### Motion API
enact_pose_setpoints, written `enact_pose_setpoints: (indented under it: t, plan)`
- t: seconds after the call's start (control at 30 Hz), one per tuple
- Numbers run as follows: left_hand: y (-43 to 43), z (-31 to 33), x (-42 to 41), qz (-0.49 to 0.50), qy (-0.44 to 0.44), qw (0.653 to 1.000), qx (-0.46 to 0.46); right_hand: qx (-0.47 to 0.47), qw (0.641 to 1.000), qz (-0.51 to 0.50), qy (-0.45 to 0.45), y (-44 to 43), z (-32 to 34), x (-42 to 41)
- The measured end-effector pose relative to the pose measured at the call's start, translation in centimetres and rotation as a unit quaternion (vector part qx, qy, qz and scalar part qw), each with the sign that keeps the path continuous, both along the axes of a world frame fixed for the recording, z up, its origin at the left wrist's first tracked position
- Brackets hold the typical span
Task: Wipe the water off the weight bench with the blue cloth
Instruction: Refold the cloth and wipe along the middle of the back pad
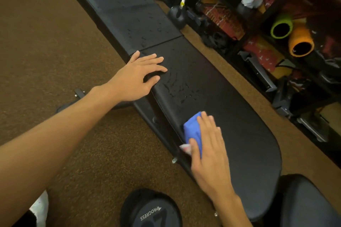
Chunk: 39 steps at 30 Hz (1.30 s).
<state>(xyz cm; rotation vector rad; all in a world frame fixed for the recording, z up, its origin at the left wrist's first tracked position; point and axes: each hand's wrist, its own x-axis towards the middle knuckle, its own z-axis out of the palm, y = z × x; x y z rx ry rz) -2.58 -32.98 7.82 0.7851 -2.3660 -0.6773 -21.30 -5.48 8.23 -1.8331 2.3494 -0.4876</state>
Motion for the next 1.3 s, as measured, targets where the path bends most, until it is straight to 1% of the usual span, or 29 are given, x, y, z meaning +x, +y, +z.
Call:
enact_pose_setpoints:
  t: [0.07, 0.13, 0.23, 0.33, 0.37, 0.43, 0.5, 0.53, 0.57, 0.63, 0.7, 0.73, 0.77, 0.8, 0.9, 0.93, 0.97, 1.0, 1.07, 1.13, 1.17, 1.2, 1.3]
  plan:
    - [0.1, 0.1, -0.1, 0.001, -0.003, 1.0, 0.002, 0.001, 0.997, -0.07, 0.012, -1.6, 0.1, -1.5]
    - [0.3, 0.1, -0.3, 0.005, 0.0, 1.0, 0.0, -0.003, 0.997, -0.08, 0.007, -3.8, 0.1, -1.9]
    - [0.7, 0.2, -0.4, 0.014, 0.001, 1.0, 0.002, -0.016, 0.999, -0.021, -0.025, -4.9, 0.3, -0.8]
    - [0.9, 0.5, -0.4, 0.016, -0.004, 1.0, 0.006, -0.018, 0.999, 0.039, -0.014, -2.3, 0.4, -0.6]
    - [0.9, 0.6, -0.4, 0.015, -0.007, 1.0, 0.006, -0.016, 0.999, 0.037, -0.008, -1.4, 0.4, -1.1]
    - [0.9, 0.6, -0.2, 0.015, -0.015, 1.0, 0.004, -0.012, 1.0, -0.014, -0.008, -1.3, 0.3, -2.3]
    - [1.0, 0.7, -0.3, 0.019, -0.021, 1.0, 0.001, -0.012, 0.997, -0.074, -0.023, -3.1, 0.3, -2.9]
    - [1.1, 0.7, -0.4, 0.023, -0.025, 0.999, -0.002, -0.011, 0.996, -0.086, -0.028, -4.3, 0.3, -2.6]
    - [1.1, 0.7, -0.5, 0.025, -0.03, 0.999, -0.004, -0.013, 0.996, -0.082, -0.029, -5.3, 0.4, -1.9]
    - [1.3, 0.7, -0.6, 0.03, -0.033, 0.999, -0.006, -0.02, 0.999, -0.029, -0.029, -5.9, 0.7, -0.1]
    - [1.4, 0.7, -0.6, 0.033, -0.036, 0.999, -0.01, -0.022, 0.998, 0.048, -0.022, -4.5, 0.7, 1.0]
    - [1.3, 0.8, -0.5, 0.032, -0.04, 0.999, -0.013, -0.025, 0.997, 0.074, -0.014, -3.5, 0.6, 0.8]
    - [1.3, 0.8, -0.5, 0.03, -0.046, 0.998, -0.015, -0.031, 0.996, 0.077, -0.01, -2.6, 0.5, 0.3]
    - [1.3, 0.9, -0.4, 0.028, -0.053, 0.998, -0.017, -0.038, 0.998, 0.054, -0.015, -2.0, 0.3, -0.4]
    - [1.3, 1.1, -0.3, 0.032, -0.079, 0.996, -0.029, -0.042, 0.996, -0.076, -0.032, -3.8, 0.1, -1.0]
    - [1.4, 1.2, -0.3, 0.035, -0.085, 0.995, -0.034, -0.033, 0.994, -0.101, -0.025, -5.1, 0.1, -0.5]
    - [1.6, 1.3, -0.4, 0.039, -0.09, 0.994, -0.04, -0.029, 0.994, -0.104, -0.016, -6.2, 0.1, 0.1]
    - [1.7, 1.3, -0.5, 0.043, -0.095, 0.993, -0.045, -0.03, 0.996, -0.089, -0.011, -6.9, 0.2, 0.9]
    - [1.8, 1.3, -0.7, 0.054, -0.098, 0.992, -0.056, -0.033, 0.999, -0.017, -0.007, -6.6, 0.2, 1.6]
    - [2.0, 1.4, -0.7, 0.061, -0.103, 0.991, -0.064, -0.035, 0.998, 0.057, 0.006, -4.6, 0.3, 1.1]
    - [2.1, 1.4, -0.7, 0.064, -0.108, 0.99, -0.066, -0.039, 0.997, 0.068, 0.007, -3.6, 0.3, 0.4]
    - [2.2, 1.5, -0.7, 0.065, -0.113, 0.989, -0.068, -0.043, 0.998, 0.051, 0.0, -3.0, 0.2, -0.3]
    - [2.3, 1.9, -0.9, 0.07, -0.122, 0.988, -0.069, -0.048, 0.996, -0.073, -0.033, -4.6, 0.1, -1.1]
